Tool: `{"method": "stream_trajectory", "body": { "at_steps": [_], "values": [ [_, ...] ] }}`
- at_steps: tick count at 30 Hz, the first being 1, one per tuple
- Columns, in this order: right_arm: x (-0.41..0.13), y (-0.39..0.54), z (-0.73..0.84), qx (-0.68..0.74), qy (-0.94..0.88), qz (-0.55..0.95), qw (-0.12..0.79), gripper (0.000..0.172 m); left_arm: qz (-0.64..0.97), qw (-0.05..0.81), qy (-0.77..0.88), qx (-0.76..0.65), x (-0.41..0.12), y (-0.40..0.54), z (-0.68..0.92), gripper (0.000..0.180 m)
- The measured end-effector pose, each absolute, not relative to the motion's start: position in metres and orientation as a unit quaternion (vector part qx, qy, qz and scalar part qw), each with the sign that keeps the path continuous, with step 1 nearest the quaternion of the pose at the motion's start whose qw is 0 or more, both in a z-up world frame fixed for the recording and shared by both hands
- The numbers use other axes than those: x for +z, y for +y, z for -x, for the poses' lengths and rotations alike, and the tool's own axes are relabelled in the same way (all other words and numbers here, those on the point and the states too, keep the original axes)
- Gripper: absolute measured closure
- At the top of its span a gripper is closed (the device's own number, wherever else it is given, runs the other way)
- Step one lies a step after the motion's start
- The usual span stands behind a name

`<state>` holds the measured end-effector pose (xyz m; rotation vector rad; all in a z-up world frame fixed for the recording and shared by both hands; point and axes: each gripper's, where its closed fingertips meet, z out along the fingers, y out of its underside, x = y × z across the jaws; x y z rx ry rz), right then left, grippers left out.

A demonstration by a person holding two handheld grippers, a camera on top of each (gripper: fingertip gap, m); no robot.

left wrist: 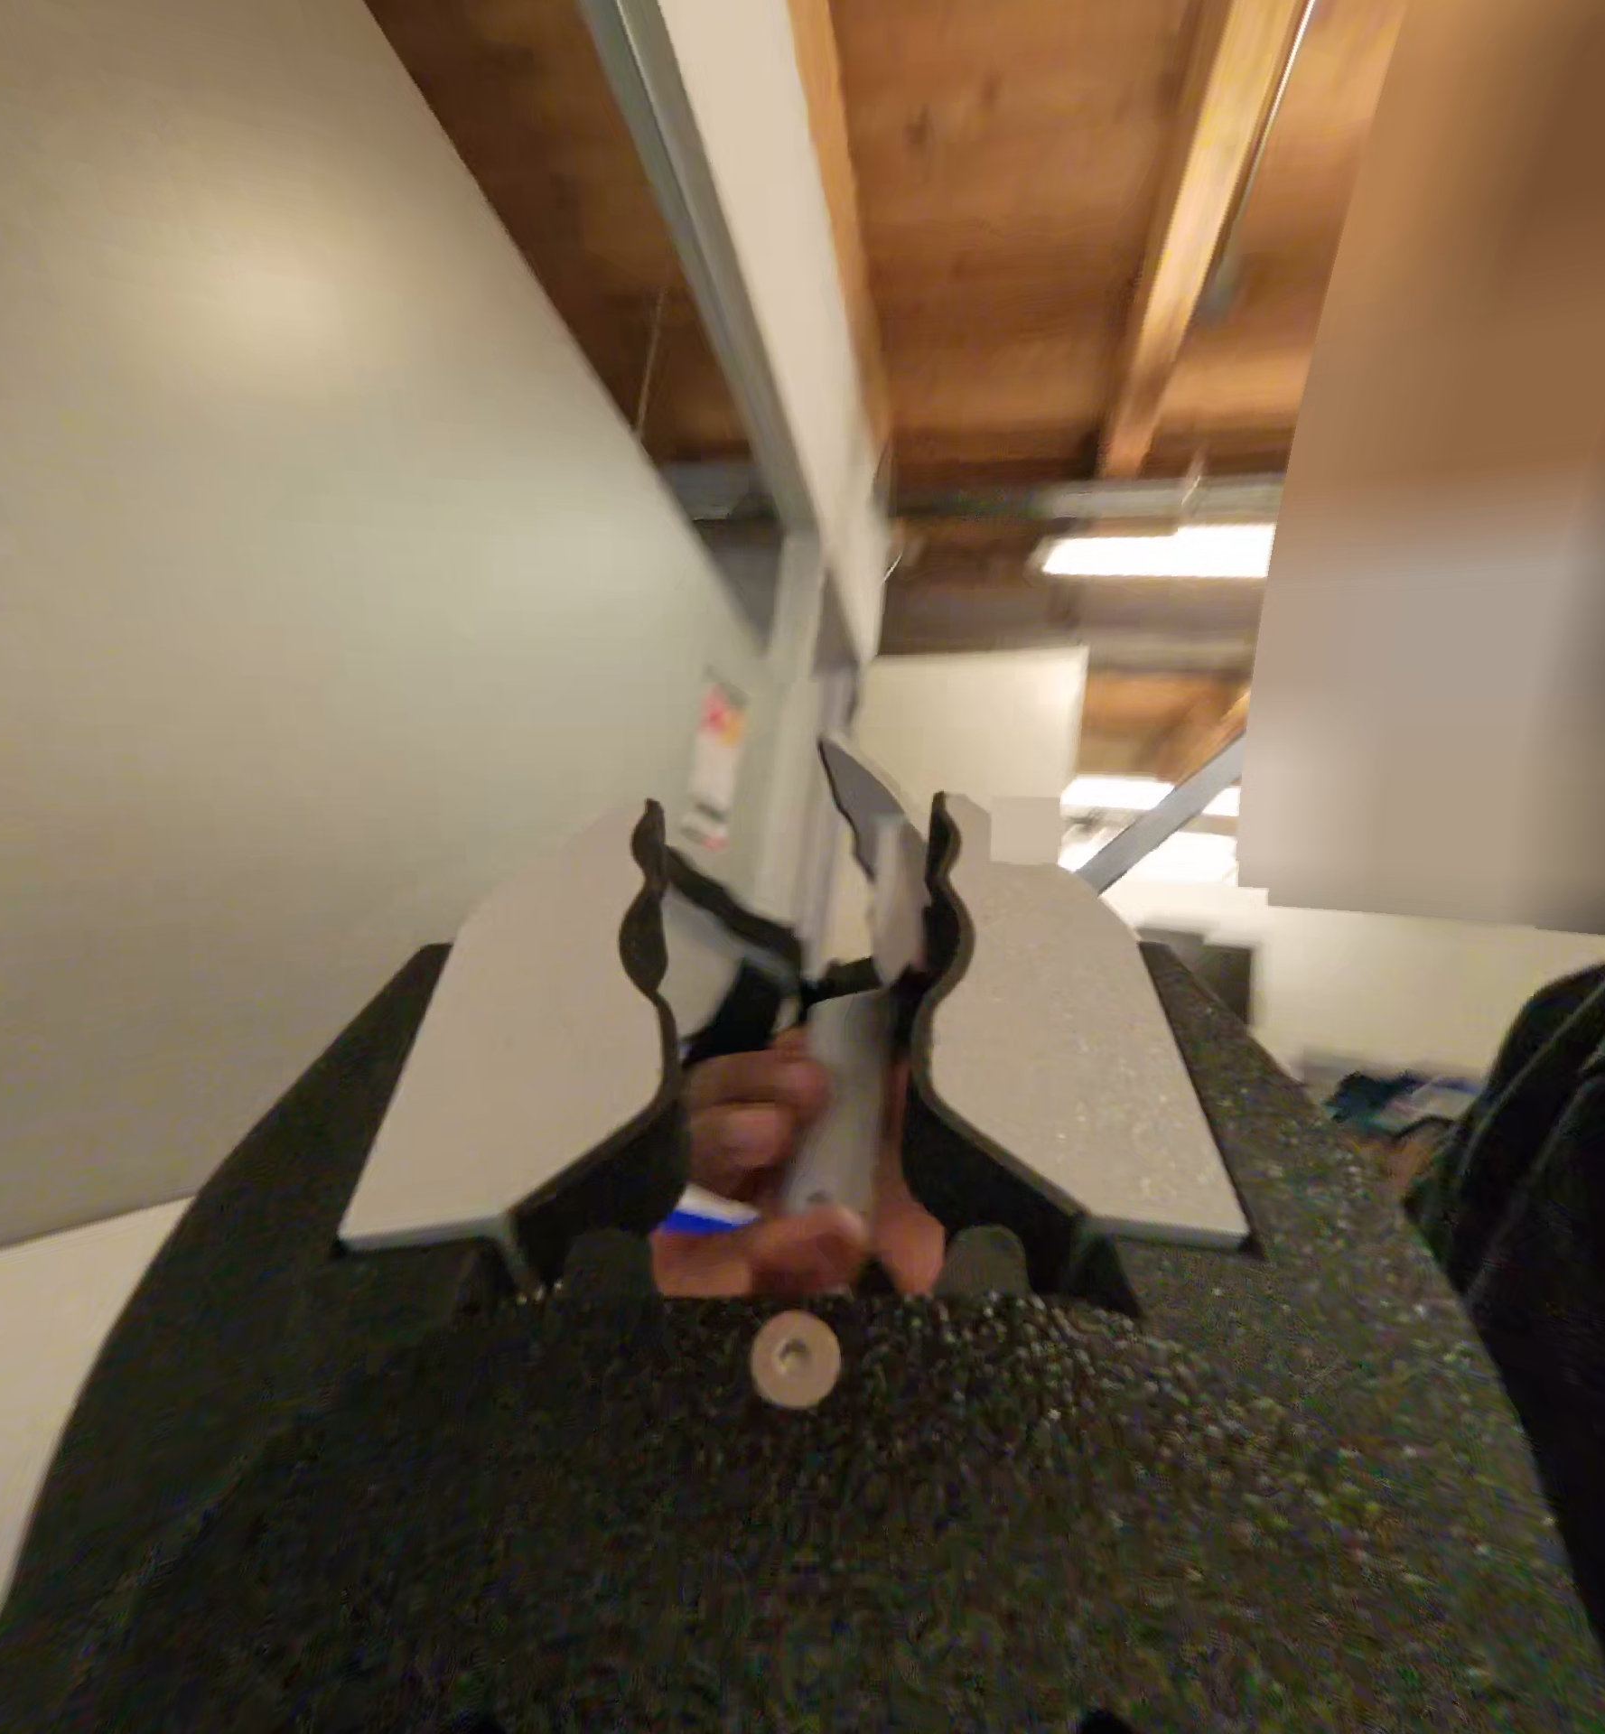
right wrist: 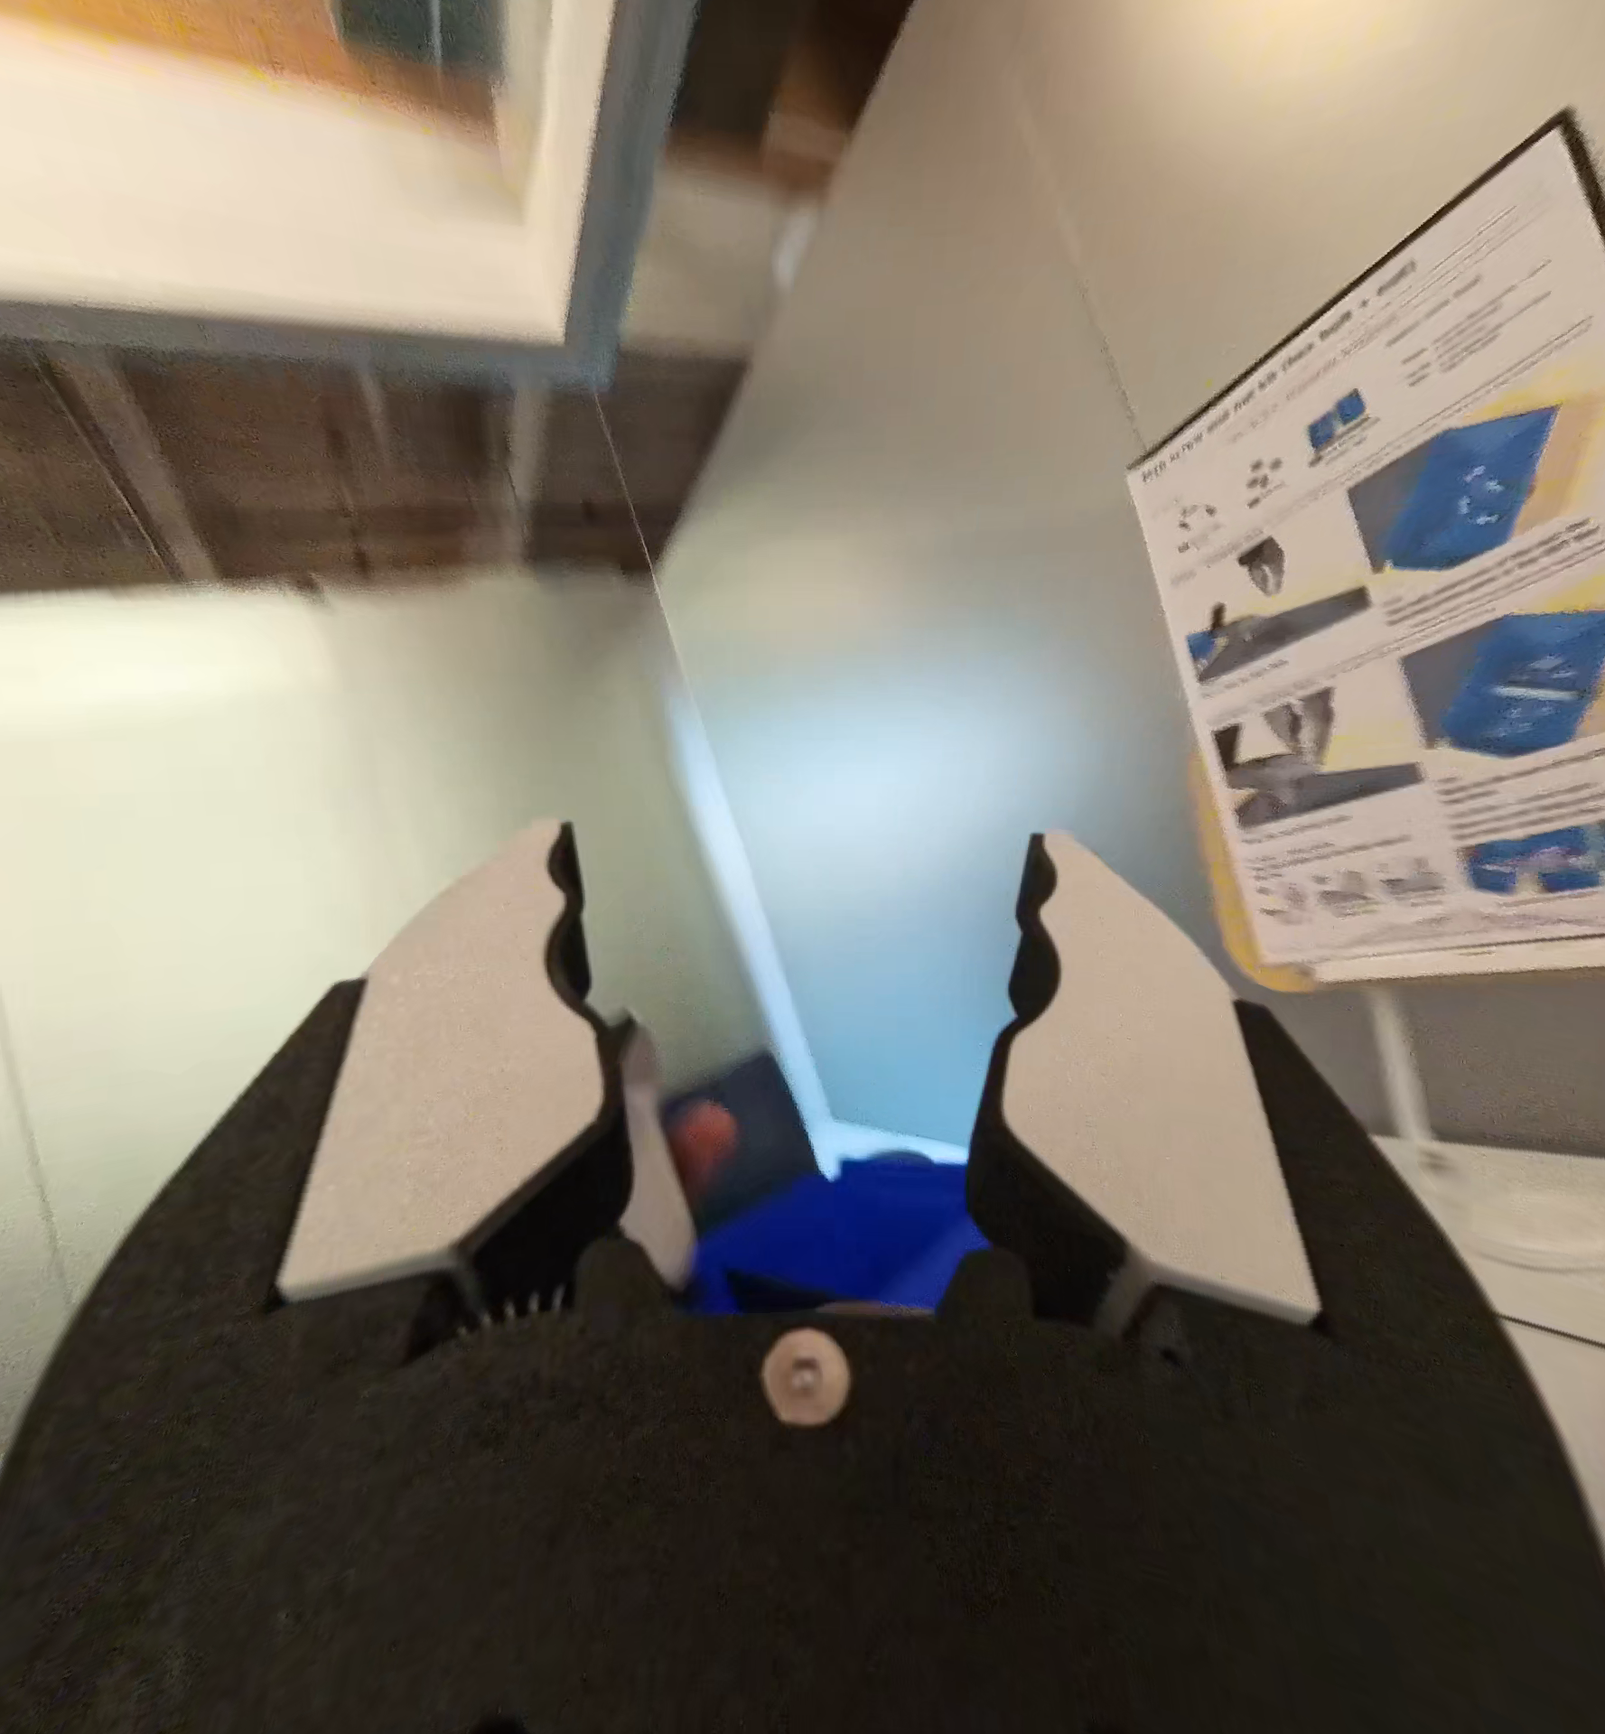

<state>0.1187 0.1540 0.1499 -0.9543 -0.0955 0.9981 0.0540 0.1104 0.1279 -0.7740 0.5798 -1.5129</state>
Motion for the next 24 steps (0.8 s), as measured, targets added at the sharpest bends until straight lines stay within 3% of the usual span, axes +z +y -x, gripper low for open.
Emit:
{"method": "stream_trajectory", "body": {
  "at_steps": [2, 7, 14, 24],
  "values": [
    [0.146, 0.145, -0.113, 0.476, -0.009, 0.409, 0.779, 0.082, 0.311, 0.597, 0.229, -0.704, 0.117, 0.088, -0.079, 0.129],
    [0.149, 0.115, -0.120, 0.475, 0.007, 0.346, 0.809, 0.078, 0.325, 0.684, 0.282, -0.588, 0.107, 0.059, -0.098, 0.130],
    [0.157, 0.092, -0.114, 0.544, -0.020, 0.335, 0.769, 0.080, 0.319, 0.679, 0.335, -0.569, 0.095, 0.026, -0.114, 0.139],
    [0.162, 0.073, -0.119, 0.582, -0.037, 0.336, 0.740, 0.100, 0.276, 0.614, 0.377, -0.636, 0.087, -0.005, -0.121, 0.143]
  ]
}}
